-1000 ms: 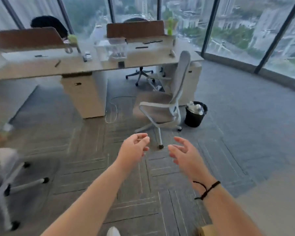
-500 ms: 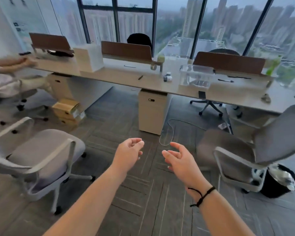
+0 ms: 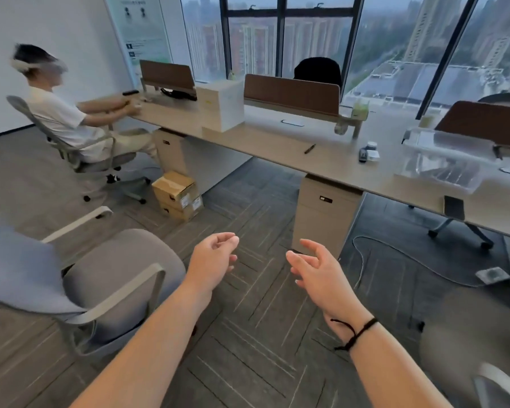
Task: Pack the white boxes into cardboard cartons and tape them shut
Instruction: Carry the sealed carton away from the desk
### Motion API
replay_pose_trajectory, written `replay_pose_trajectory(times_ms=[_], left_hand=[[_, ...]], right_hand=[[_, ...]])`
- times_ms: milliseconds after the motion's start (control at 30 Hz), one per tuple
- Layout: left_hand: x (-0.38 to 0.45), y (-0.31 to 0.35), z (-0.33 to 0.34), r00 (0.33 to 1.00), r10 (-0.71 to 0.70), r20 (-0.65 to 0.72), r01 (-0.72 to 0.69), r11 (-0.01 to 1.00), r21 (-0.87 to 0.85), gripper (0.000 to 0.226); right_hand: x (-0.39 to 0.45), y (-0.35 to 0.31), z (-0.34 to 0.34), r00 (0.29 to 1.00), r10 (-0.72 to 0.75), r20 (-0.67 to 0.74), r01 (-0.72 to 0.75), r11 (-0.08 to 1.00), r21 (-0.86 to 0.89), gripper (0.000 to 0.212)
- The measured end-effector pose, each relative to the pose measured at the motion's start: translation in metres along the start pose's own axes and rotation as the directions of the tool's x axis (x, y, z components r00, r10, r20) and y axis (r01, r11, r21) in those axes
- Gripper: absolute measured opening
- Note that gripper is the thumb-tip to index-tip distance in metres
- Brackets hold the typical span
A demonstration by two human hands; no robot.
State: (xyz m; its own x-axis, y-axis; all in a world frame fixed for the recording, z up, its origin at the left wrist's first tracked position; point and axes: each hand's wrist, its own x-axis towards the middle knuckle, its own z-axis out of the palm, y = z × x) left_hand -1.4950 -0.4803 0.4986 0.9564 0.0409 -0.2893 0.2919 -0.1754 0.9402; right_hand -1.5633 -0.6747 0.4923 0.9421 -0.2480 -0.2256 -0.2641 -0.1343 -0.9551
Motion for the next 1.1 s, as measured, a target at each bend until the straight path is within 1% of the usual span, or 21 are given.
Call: replay_pose_trajectory(times_ms=[200, 367, 500, 700, 900, 1100], left_hand=[[0.086, 0.041, 0.024, 0.995, -0.028, -0.100, 0.020, 0.997, -0.077, 0.008], [0.163, 0.051, 0.014, 0.976, -0.064, -0.207, 0.042, 0.993, -0.110, 0.011], [0.237, 0.048, 0.000, 0.960, -0.104, -0.260, 0.067, 0.987, -0.148, 0.012], [0.374, 0.060, -0.030, 0.945, -0.166, -0.282, 0.103, 0.969, -0.222, 0.010], [0.488, 0.102, -0.070, 0.941, -0.147, -0.305, 0.084, 0.974, -0.208, 0.012], [0.592, 0.115, -0.105, 0.925, -0.192, -0.327, 0.130, 0.971, -0.202, 0.013]], right_hand=[[0.121, -0.040, -0.013, 0.994, -0.023, 0.108, 0.026, 0.999, -0.027, 0.056], [0.212, -0.057, 0.008, 0.980, -0.011, 0.200, 0.022, 0.998, -0.053, 0.052], [0.291, -0.060, 0.041, 0.966, 0.030, 0.257, -0.004, 0.995, -0.101, 0.058], [0.419, -0.085, 0.109, 0.954, 0.042, 0.297, 0.011, 0.984, -0.176, 0.061], [0.529, -0.131, 0.175, 0.944, 0.047, 0.326, 0.020, 0.980, -0.198, 0.063], [0.626, -0.150, 0.235, 0.931, 0.105, 0.351, -0.028, 0.975, -0.220, 0.066]])
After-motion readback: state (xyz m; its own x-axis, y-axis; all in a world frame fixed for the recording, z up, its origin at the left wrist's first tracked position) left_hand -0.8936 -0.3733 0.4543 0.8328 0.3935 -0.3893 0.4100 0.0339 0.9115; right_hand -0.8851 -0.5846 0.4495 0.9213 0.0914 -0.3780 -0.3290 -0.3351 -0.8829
